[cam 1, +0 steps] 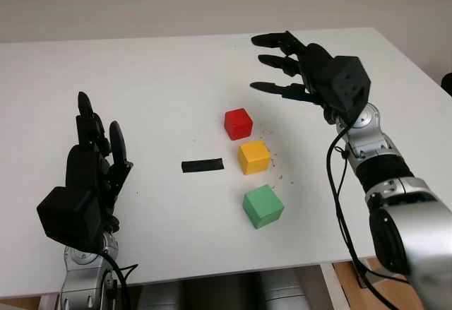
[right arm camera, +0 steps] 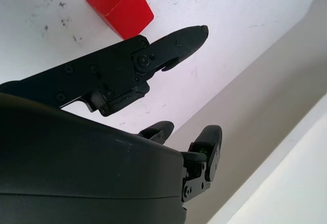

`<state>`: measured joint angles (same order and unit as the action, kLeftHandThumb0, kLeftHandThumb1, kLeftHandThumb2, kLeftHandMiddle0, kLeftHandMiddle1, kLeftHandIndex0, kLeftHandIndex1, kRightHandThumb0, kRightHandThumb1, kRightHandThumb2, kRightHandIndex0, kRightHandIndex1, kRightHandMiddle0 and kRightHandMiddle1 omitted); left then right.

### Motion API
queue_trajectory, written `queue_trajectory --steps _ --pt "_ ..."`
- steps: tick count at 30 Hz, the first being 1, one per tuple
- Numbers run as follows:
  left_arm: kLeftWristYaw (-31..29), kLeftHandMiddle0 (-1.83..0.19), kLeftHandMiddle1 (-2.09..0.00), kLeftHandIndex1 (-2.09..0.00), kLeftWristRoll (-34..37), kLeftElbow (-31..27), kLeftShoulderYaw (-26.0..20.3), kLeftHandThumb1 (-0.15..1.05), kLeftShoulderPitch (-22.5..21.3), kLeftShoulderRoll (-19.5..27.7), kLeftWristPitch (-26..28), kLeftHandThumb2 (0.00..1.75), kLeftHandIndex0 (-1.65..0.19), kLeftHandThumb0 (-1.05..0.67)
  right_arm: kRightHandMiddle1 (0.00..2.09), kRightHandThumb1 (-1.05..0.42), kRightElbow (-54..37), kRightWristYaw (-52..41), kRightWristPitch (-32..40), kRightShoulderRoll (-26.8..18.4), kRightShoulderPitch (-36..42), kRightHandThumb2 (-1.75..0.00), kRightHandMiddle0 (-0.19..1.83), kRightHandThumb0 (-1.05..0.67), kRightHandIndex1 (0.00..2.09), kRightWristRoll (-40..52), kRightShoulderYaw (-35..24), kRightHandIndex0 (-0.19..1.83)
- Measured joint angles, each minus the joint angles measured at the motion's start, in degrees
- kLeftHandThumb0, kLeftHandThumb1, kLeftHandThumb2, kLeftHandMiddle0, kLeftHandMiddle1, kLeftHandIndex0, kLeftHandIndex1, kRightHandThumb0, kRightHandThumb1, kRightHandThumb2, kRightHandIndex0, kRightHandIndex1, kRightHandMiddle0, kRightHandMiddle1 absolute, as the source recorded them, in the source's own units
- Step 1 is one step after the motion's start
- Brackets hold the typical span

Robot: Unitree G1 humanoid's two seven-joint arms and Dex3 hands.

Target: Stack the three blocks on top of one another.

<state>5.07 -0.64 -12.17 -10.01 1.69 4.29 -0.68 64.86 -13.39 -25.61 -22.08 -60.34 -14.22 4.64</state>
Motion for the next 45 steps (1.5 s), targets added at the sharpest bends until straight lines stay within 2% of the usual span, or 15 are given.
queue_trajectory --steps 3,11,16,21,29,45 --pt "0.2 0.15 -0.05 -0.06 0.0 0.0 0.0 1.05 0.2 -0.1 0.0 0.64 0.15 -0.72 0.69 -0.83 2.7 0.2 -1.8 -0.6 -2.1 -0.05 0.2 -0.57 0.27 -4.1 3.3 0.44" --pt "0.4 0.13 -0.06 -0.06 -0.3 -0.8 0.0 1.05 0.8 -0.1 0.2 0.63 0.13 -0.71 0.56 -0.79 5.7 2.3 -3.8 -1.0 -3.6 -0.05 0.29 -0.56 0.25 -10.9 9.3 0.41" --pt "0.7 0.13 -0.06 -0.06 -0.4 -0.8 0.1 1.05 0.8 -0.1 0.3 0.61 0.13 -0.71 0.5 -0.8 6.8 4.1 -4.4 -1.0 -5.0 -0.06 0.22 -0.6 0.2 -15.2 12.9 0.34" --pt "0.7 0.14 -0.05 -0.06 -0.7 -0.9 0.4 1.05 1.3 -0.5 0.3 0.61 0.14 -0.73 0.35 -0.8 7.3 4.9 -4.1 -1.0 -5.9 -0.06 0.24 -0.57 0.11 -17.8 15.6 0.25" --pt "1.0 0.15 -0.05 -0.05 -0.9 -0.9 0.4 1.05 1.7 -0.9 0.3 0.61 0.14 -0.72 0.2 -0.81 7.9 12.9 -3.0 -0.4 -6.6 -0.06 0.32 -0.58 0.03 -24.6 21.6 0.09" --pt "1.2 0.14 -0.05 -0.05 -1.4 -1.2 0.8 1.05 2.2 -1.0 0.3 0.61 0.14 -0.73 0.14 -0.84 9.3 16.8 -1.1 1.9 -7.3 -0.06 0.4 -0.54 0.06 -26.4 24.1 0.12"
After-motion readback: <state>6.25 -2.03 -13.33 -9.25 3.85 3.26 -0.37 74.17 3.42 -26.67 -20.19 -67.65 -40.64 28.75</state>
